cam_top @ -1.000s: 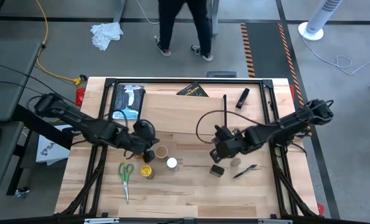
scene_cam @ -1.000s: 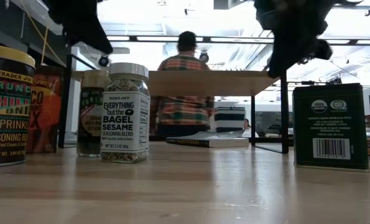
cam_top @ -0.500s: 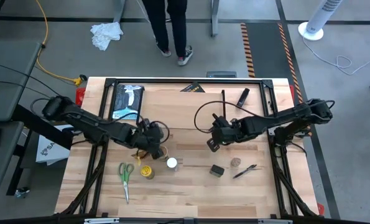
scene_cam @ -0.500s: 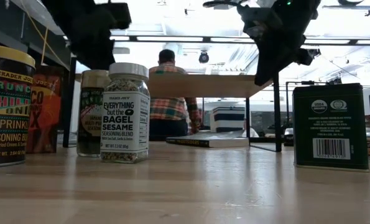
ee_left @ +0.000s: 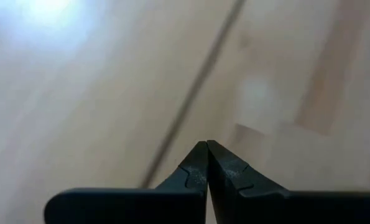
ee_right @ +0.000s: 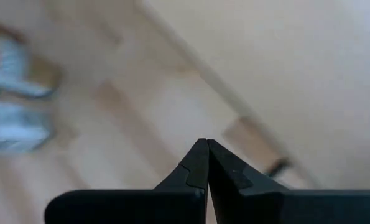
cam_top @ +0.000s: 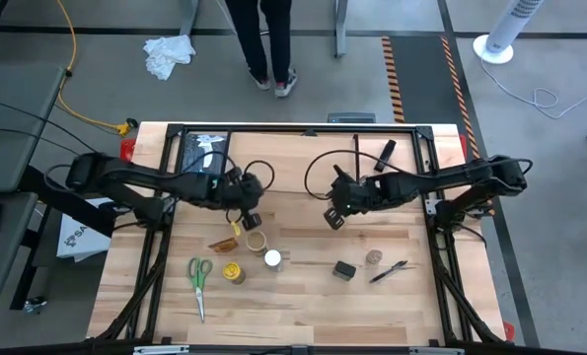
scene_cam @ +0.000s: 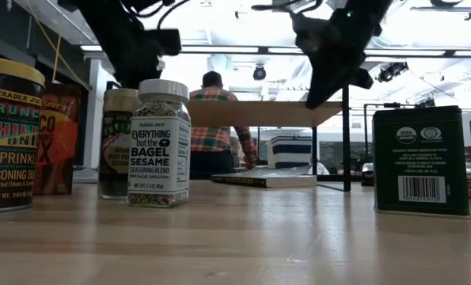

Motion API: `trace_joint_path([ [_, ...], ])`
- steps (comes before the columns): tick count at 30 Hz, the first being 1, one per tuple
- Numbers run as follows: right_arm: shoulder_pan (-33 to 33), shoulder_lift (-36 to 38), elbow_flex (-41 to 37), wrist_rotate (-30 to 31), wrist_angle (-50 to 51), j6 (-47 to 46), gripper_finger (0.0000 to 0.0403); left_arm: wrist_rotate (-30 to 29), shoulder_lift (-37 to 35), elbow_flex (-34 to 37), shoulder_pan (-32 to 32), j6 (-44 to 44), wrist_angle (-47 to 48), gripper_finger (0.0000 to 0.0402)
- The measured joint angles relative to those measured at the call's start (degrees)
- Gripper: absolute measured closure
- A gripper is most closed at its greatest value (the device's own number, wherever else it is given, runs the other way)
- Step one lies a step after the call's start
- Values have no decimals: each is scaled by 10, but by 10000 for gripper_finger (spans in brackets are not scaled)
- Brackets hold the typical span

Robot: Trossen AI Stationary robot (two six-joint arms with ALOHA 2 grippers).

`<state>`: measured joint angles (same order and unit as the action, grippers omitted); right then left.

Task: Shelf spices
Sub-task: Adjust the seasoning bottles, can and pack

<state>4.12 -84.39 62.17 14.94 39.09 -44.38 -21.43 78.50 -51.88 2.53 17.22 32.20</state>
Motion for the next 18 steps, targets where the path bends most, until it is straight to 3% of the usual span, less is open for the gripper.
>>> trace_joint_path([
  [4, 13, 14, 0, -46, -11, 14, 403, 35, -37, 0, 16, 6, 8, 401],
  [11, 71, 59, 0, -72, -18, 6, 403, 29, -153, -1, 105, 89, 63, 401],
  [18, 140, 89, 0, -58, -21, -83, 403, -34, -213, -47, 238, 216, 303, 401],
])
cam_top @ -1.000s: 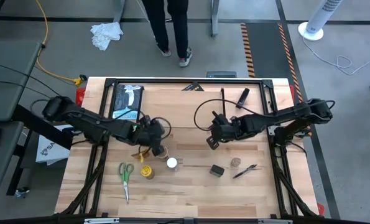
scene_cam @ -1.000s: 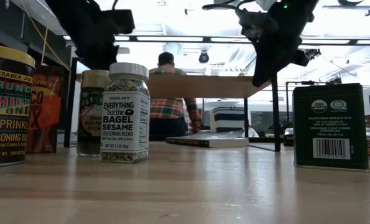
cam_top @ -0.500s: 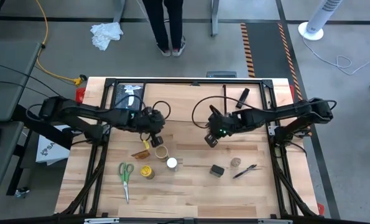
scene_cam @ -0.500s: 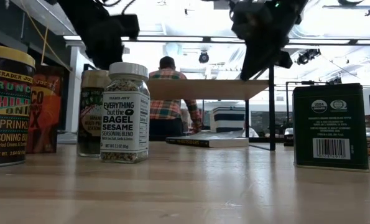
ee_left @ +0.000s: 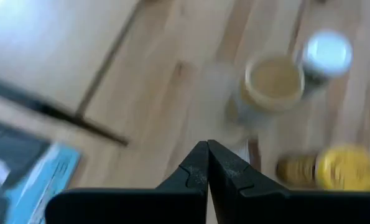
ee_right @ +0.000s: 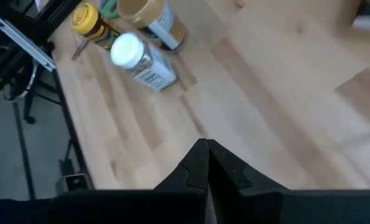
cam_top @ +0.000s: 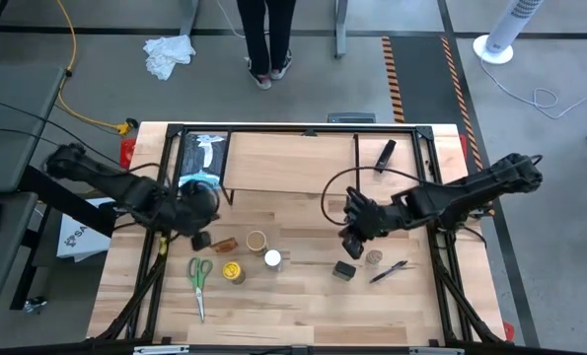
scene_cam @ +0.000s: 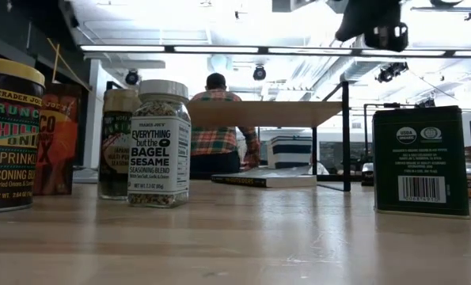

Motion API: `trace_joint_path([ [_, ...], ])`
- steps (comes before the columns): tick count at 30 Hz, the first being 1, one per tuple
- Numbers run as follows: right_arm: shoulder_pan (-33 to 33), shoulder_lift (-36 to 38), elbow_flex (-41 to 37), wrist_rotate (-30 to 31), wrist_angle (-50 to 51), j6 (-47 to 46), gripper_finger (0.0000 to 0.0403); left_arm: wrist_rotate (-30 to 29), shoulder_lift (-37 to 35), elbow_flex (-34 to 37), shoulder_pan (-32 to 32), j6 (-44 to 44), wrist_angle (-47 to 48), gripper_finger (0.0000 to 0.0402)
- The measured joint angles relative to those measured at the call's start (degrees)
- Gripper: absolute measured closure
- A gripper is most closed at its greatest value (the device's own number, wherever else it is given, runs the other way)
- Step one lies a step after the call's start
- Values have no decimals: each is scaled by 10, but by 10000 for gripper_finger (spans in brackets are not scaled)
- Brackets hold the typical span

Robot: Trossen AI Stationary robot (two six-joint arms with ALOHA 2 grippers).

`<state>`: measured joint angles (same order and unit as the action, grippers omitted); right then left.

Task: Shelf spices
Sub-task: Adjust the seasoning bottles, can and pack

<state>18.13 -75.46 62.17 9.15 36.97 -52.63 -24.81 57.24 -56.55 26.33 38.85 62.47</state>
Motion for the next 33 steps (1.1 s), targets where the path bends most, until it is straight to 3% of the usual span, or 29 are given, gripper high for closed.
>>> trace_joint_path([
  [4, 32, -5, 0, 10, 0, -56, 403, 10, -1, -8, 65, 1, 32, 401],
  [9, 62, -10, 0, 60, 1, -128, 403, -5, 0, -8, 121, 1, 3, 401],
  [16, 70, -12, 0, 90, -7, -156, 403, -40, 6, -8, 144, 20, -77, 401],
  [20, 57, -33, -1, 109, -66, -127, 403, -59, 21, -8, 144, 68, -94, 401],
  [29, 20, -158, -2, 88, -298, -54, 403, -59, 81, -8, 154, 196, -100, 401],
  [33, 8, -205, -2, 43, -350, -61, 403, -58, 103, -8, 155, 237, -100, 401],
])
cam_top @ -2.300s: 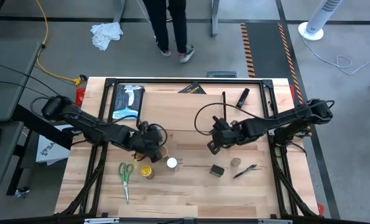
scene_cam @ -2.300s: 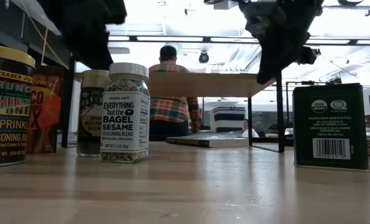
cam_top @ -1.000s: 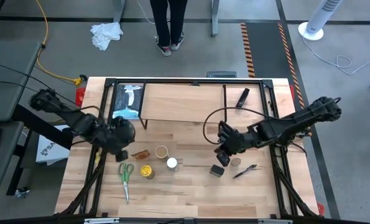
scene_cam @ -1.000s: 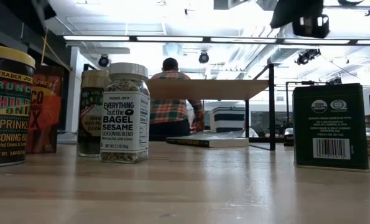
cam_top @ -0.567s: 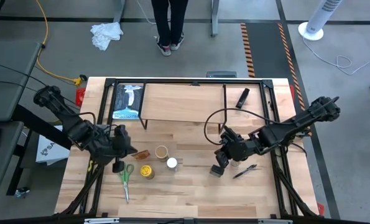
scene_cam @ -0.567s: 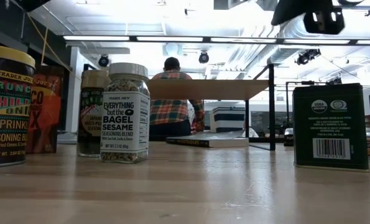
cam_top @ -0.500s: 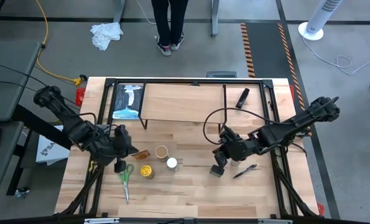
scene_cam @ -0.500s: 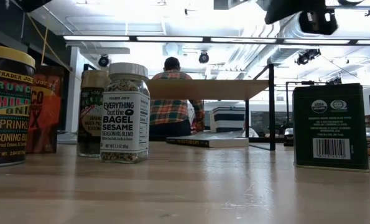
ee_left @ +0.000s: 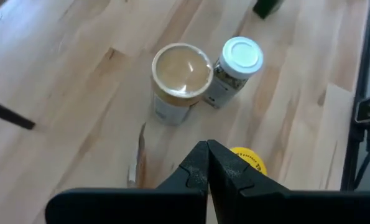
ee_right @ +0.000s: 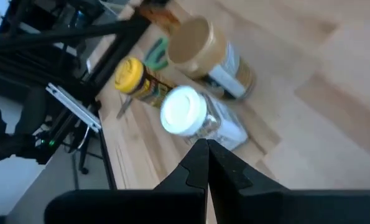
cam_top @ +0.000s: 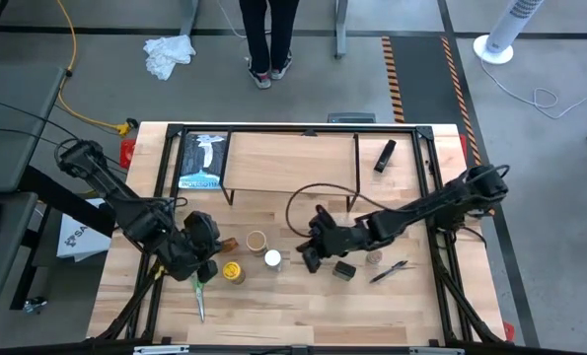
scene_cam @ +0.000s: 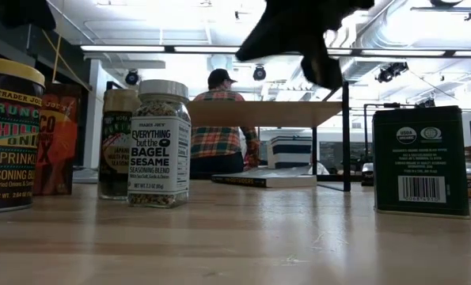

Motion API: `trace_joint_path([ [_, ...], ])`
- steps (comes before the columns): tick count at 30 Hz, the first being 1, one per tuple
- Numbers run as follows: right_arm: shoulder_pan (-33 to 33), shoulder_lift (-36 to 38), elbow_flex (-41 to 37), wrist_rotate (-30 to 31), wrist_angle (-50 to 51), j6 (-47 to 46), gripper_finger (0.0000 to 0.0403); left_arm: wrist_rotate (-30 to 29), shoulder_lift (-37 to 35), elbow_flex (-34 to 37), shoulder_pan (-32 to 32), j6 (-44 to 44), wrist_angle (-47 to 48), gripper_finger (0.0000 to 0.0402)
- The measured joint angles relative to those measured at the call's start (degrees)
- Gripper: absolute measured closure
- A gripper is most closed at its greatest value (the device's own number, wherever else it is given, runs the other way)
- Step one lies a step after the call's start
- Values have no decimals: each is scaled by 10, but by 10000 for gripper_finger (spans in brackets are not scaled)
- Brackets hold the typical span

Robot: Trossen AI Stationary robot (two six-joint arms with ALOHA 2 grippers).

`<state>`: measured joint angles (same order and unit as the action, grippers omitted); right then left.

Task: Shelf spices
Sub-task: Adjust the seasoning bottles, can and pack

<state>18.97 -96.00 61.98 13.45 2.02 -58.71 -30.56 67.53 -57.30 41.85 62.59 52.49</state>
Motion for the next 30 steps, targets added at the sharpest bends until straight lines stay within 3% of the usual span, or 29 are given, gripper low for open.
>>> trace_joint_path([
  [16, -1, -72, 0, -20, -58, -58, 403, -73, 13, 0, 45, 64, -53, 401],
  [30, -10, -116, 2, -40, -121, -56, 403, -88, 12, 0, 43, 63, -55, 401],
])
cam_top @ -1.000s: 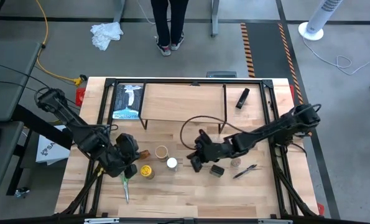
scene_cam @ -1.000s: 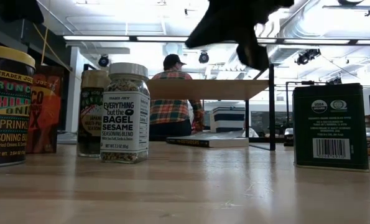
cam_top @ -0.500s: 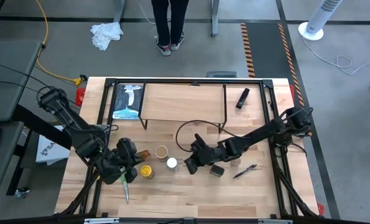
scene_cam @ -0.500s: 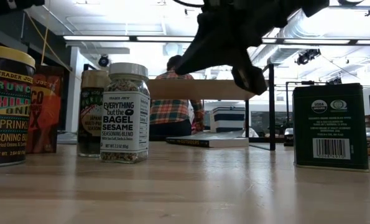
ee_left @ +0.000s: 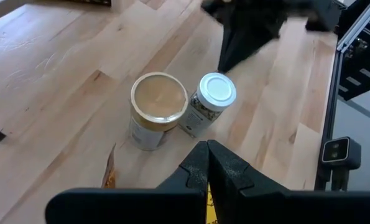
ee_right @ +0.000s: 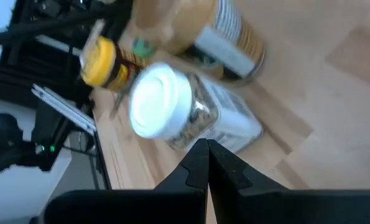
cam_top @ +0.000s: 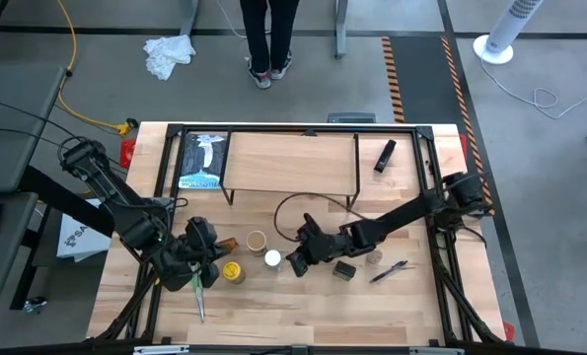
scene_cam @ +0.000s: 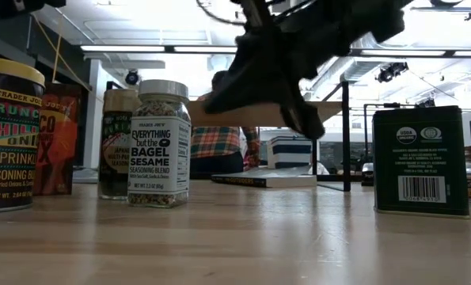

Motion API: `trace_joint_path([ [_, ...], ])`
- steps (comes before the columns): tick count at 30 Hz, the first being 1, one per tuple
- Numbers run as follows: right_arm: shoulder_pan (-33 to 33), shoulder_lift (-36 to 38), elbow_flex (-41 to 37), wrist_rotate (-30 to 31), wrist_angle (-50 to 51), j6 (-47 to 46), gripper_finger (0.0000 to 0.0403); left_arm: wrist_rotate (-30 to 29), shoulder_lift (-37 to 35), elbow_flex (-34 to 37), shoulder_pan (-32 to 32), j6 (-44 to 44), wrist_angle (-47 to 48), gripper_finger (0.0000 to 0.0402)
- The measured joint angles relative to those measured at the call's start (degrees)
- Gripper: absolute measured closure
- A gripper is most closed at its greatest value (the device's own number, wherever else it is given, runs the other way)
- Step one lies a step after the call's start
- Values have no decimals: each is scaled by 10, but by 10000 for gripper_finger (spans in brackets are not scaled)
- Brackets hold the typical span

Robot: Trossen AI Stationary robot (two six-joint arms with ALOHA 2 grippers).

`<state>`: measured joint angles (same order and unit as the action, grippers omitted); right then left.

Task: Shelf spices
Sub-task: Adjust the seasoning bottles, can and pack

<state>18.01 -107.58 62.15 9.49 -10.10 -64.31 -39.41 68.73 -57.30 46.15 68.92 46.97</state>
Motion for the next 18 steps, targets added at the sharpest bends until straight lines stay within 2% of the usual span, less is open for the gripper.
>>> trace_joint_path([
  [3, 0, -31, 24, -15, -8, 3, 403, -2, 0, 0, 0, 0, 0, 401],
  [18, -8, -127, 171, -14, 43, 66, 403, -1, 0, 0, 0, 10, -2, 401],
])
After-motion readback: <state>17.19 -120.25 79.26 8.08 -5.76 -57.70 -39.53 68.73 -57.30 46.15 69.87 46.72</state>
